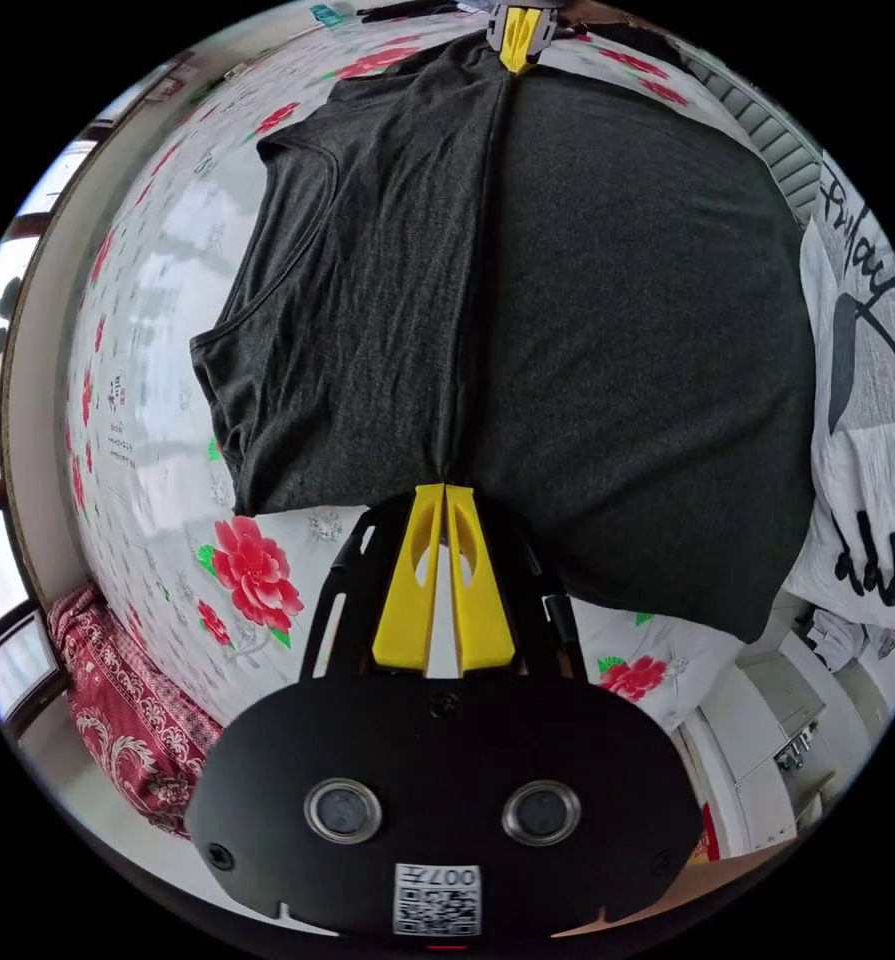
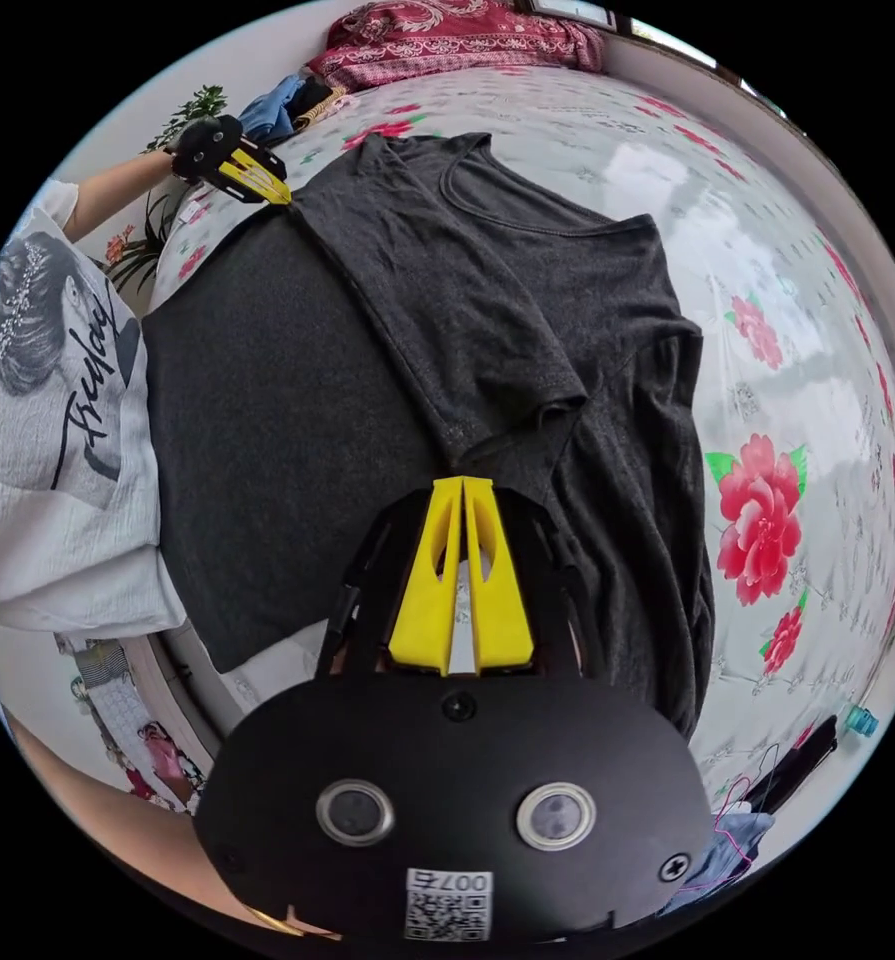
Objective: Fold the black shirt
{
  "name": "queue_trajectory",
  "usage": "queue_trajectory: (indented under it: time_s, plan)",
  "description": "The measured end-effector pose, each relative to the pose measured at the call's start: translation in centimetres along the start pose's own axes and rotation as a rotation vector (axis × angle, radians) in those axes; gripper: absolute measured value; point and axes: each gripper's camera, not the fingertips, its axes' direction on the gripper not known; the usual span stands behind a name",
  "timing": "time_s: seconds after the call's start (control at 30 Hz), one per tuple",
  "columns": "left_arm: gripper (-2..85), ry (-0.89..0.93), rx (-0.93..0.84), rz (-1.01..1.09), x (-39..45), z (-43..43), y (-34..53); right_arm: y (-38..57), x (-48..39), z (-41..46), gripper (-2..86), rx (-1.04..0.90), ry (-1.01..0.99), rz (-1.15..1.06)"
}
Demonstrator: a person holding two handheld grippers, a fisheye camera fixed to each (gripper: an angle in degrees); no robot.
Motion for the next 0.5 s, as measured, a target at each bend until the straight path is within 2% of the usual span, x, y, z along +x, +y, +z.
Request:
queue_trajectory:
  time_s: [0.13, 0.23, 0.33, 0.4, 0.43, 0.5]
  plan:
    - [-1.0, 0.024, 0.049, -0.074, -1.7, -1.4, 3.3, 2.2, 0.8, -0.8, 0.5, 0.051, -0.002, 0.033]
    - [-0.9, 0.055, 0.115, -0.234, -3.8, -3.2, 7.5, 4.4, 1.2, -1.9, 1.1, 0.150, 0.010, 0.107]
    - [-0.9, 0.162, 0.291, -0.491, -6.5, -5.4, 12.9, 7.8, 1.7, -1.2, 1.1, 0.307, -0.096, 0.284]
    - [-0.6, 0.387, 0.538, -0.684, -8.5, -6.1, 17.2, 12.3, 1.7, 0.2, 0.5, 0.521, -0.242, 0.488]
    - [-0.5, 0.457, 0.609, -0.718, -8.8, -6.1, 18.1, 13.6, 1.6, 0.4, 0.3, 0.577, -0.282, 0.531]
    - [0.7, 0.712, 0.860, -0.767, -9.7, -5.7, 20.8, 18.4, 0.7, 1.0, 0.0, 0.781, -0.318, 0.728]
